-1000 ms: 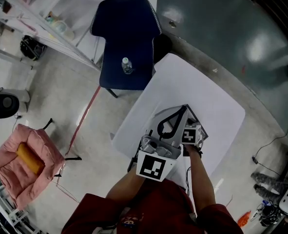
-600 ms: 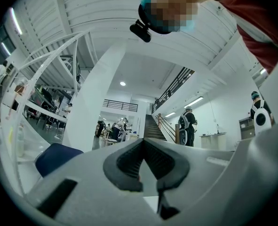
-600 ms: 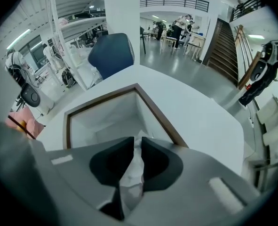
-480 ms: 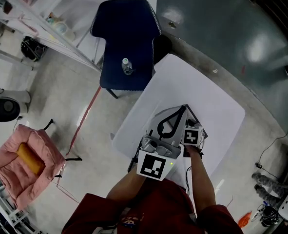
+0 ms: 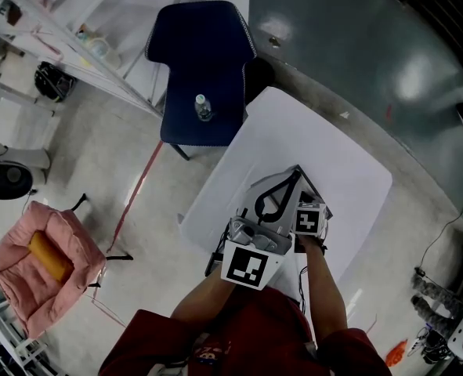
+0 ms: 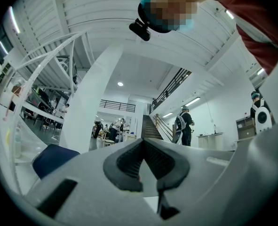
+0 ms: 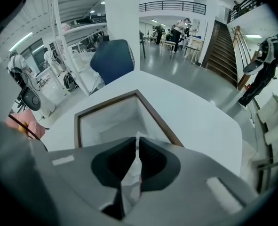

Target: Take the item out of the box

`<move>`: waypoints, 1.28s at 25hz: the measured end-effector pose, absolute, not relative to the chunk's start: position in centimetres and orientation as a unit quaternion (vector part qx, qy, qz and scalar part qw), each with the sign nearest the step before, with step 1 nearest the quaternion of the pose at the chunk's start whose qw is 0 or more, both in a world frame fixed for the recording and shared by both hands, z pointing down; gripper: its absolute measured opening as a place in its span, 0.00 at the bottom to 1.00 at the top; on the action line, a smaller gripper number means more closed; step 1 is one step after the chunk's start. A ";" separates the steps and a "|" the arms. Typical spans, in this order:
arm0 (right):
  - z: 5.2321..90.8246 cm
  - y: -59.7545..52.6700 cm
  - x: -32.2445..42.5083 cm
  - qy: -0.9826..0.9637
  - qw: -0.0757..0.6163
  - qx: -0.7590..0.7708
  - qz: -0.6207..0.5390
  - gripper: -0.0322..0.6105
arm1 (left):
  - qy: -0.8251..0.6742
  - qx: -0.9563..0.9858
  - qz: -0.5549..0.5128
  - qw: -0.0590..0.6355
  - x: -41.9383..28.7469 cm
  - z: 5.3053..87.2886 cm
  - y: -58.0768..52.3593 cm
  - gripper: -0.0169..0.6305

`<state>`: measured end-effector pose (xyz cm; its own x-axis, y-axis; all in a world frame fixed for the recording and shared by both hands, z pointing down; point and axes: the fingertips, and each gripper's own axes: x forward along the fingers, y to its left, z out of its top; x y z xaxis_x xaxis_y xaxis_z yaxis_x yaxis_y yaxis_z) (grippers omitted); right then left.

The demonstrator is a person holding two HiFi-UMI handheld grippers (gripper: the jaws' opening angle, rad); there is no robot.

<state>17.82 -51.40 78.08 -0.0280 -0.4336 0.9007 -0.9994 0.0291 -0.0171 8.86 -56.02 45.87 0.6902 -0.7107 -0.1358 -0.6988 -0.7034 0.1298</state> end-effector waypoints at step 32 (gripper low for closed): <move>68.5 -47.5 17.7 -0.657 0.277 0.634 0.299 0.07 | -0.388 0.915 -0.110 -0.008 8.6 41.2 -47.3 0.03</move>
<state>17.70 -47.49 68.54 -0.0424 -0.6683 0.7427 -0.9990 0.0175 -0.0413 8.57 -47.35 41.17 0.6752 -0.7076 -0.2081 -0.7112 -0.6994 0.0706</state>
